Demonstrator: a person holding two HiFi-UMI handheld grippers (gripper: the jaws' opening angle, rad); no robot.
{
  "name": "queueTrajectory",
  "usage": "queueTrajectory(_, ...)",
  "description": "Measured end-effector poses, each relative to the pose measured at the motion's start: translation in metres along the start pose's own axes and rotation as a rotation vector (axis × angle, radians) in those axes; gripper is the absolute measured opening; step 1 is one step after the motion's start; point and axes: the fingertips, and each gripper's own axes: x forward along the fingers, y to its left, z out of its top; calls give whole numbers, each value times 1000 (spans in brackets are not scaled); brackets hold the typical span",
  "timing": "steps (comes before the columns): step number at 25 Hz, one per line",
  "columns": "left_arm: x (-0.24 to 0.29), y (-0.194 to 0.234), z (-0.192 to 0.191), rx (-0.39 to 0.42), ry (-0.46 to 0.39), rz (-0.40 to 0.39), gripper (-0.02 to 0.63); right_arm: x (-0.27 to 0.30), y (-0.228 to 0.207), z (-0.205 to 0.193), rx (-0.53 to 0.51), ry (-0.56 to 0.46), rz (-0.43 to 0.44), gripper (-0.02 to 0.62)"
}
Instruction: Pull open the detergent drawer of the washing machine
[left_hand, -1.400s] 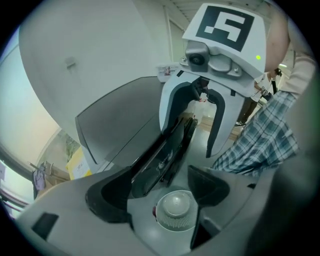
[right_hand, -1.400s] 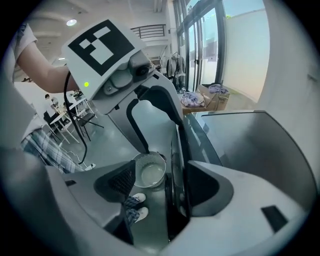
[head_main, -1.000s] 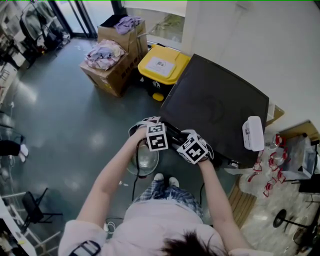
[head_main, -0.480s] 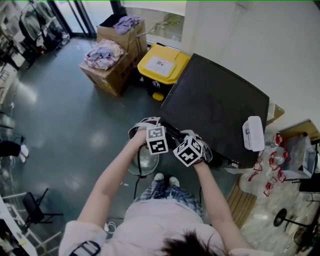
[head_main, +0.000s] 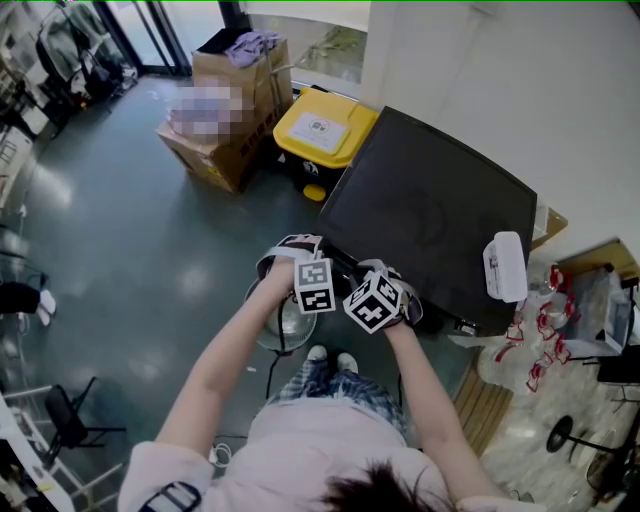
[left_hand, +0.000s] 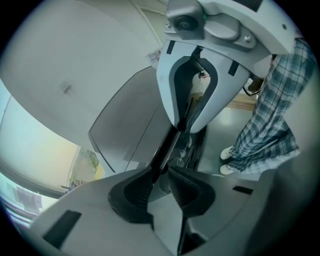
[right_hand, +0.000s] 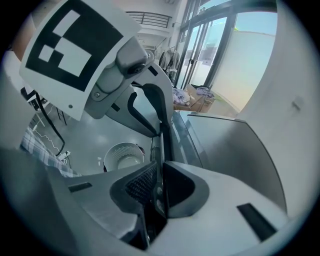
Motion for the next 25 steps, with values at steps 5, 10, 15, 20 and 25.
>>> queueTrajectory(5,1,-3,-1,56,9,-14,104,3,1,-1,-5,11,7,54)
queueTrajectory(10,0,-5,-2,130,15,-7,90,3,2,-1,1,17,11,53)
queueTrajectory(15,0,-7,0,189,1,-18,78,1,0,-1,5,16,18,51)
queueTrajectory(20,-2,-8,-1,228,-13,-27,72,0,2,3,6,9,38,51)
queueTrajectory(25,-4,-9,-4,248,-11,-36,69,1,5,3,-8,26,40,49)
